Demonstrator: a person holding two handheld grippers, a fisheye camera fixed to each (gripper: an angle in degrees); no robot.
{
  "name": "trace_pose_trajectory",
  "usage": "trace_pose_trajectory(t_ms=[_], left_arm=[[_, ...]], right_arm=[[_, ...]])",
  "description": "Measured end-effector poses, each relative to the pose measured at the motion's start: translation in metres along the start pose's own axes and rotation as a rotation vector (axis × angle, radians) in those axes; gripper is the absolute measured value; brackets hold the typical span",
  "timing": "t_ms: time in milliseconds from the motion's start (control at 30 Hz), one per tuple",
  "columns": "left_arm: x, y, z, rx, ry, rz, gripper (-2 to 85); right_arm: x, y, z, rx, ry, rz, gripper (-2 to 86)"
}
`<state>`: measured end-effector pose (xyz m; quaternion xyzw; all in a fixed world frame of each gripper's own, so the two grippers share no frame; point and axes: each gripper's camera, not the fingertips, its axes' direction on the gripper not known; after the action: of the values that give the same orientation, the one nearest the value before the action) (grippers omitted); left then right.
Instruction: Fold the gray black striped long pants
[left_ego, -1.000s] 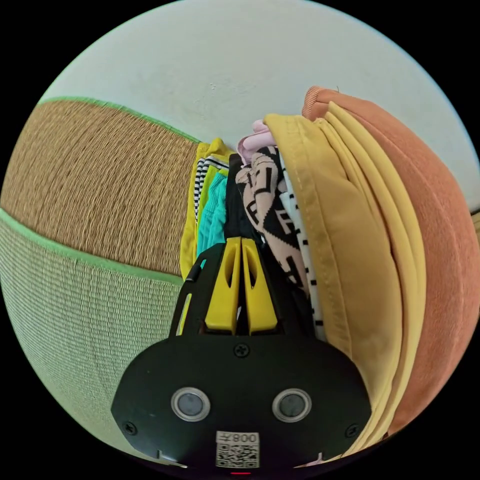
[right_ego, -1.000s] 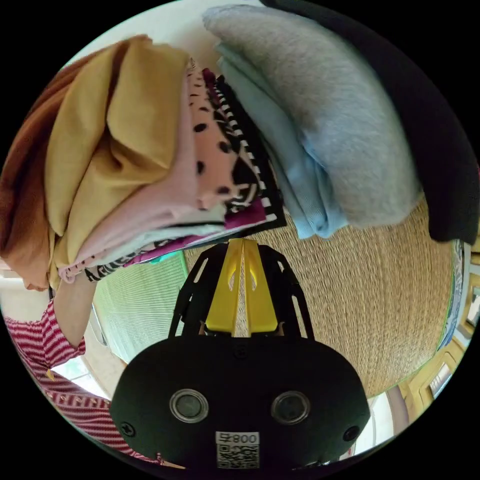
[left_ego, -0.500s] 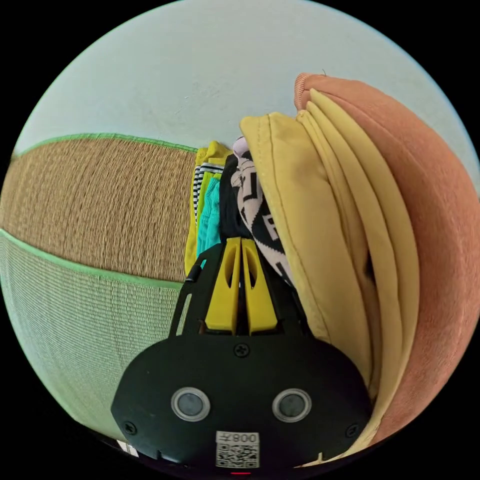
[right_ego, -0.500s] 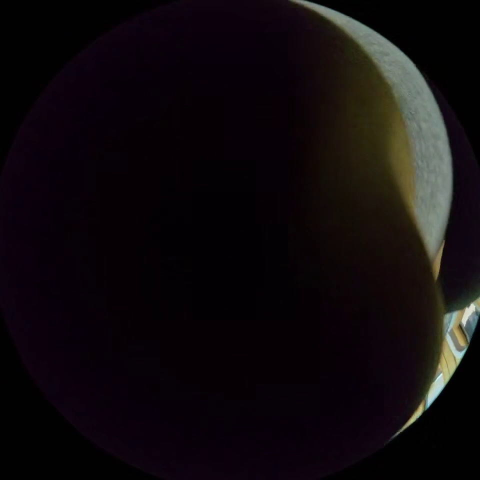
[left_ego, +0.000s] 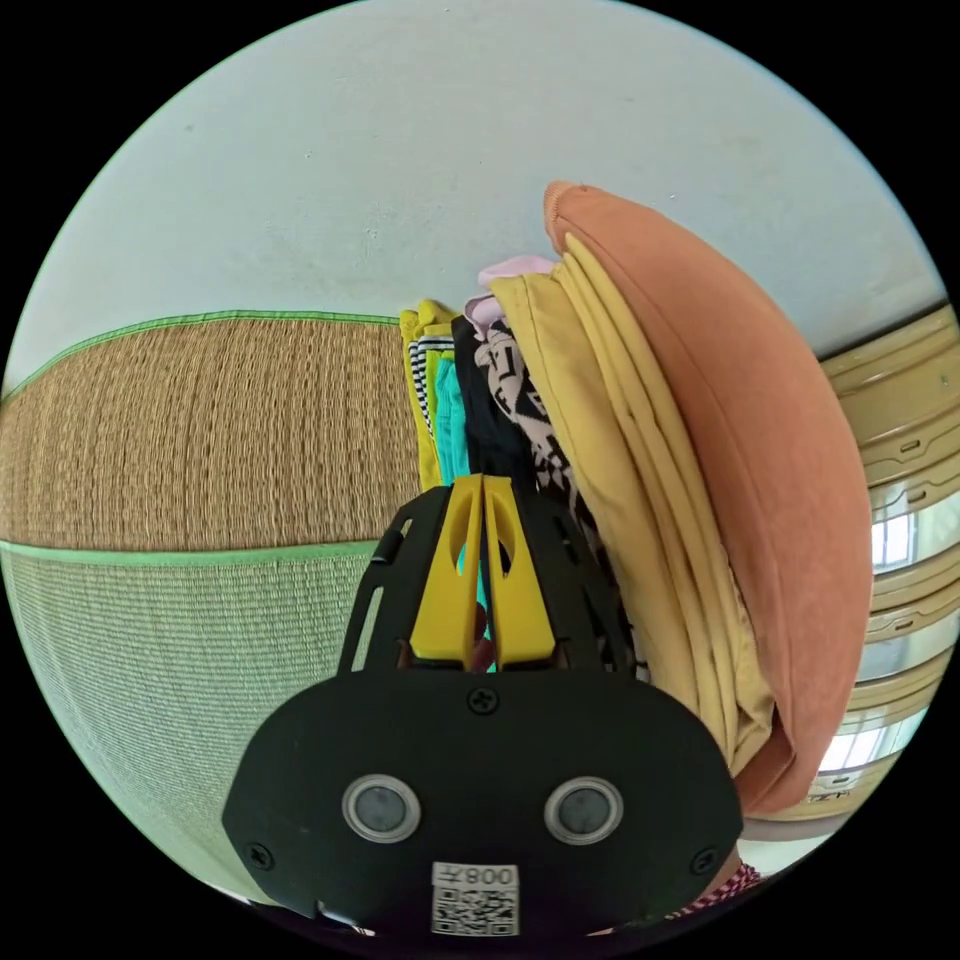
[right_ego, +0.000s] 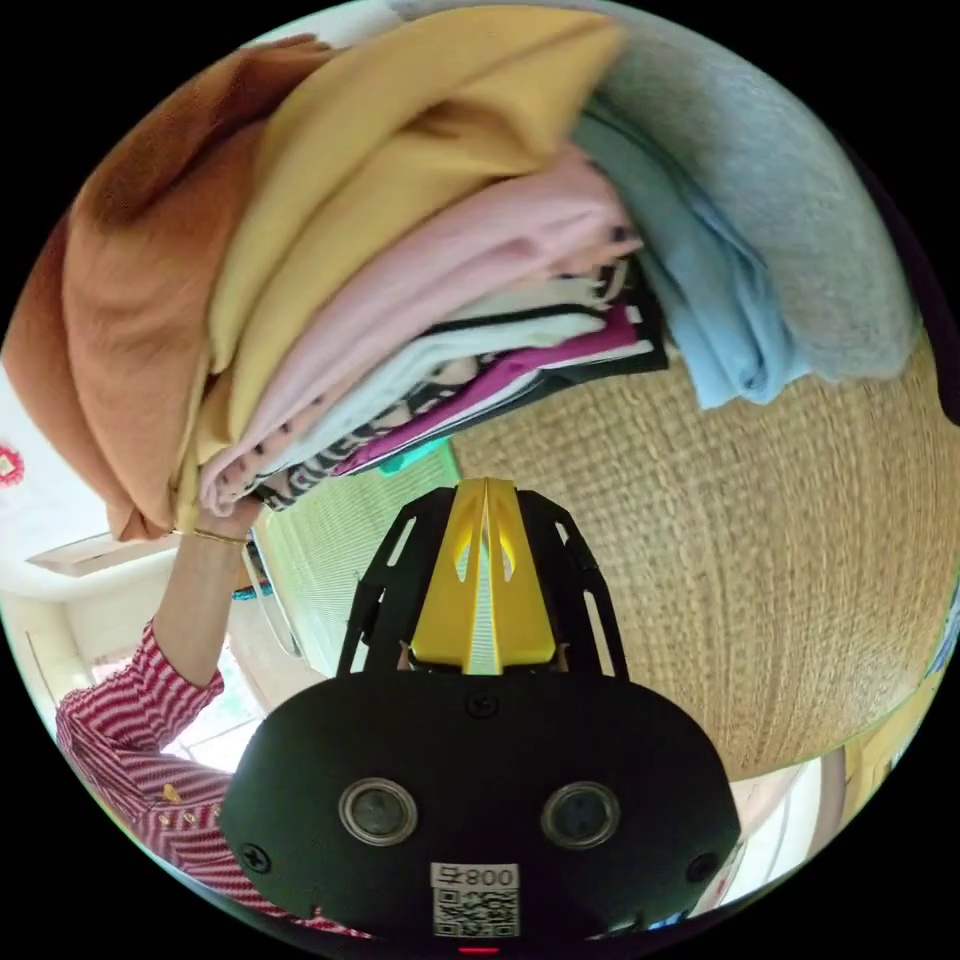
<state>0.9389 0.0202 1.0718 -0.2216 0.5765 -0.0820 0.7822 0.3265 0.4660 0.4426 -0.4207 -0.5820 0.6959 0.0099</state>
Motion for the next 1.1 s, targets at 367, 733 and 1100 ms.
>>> trace_pose_trajectory(t_ms=[367,733,1100], left_arm=[[0.012,0.095,0.019,-0.162,0.142,0.168,-0.1],[-0.044,0.299,0.042,-0.638,0.542,0.208,0.0],[-0.041,0.402,-0.04,-0.552,0.909,0.641,0.1]], right_arm=[[0.057,-0.089,0.065,0.007,0.058,-0.05,0.5],[0.196,0.015,0.197,-0.001,-0.079,0.057,0.1],[0.147,0.15,0.243,0.448,-0.122,-0.149,0.8]])
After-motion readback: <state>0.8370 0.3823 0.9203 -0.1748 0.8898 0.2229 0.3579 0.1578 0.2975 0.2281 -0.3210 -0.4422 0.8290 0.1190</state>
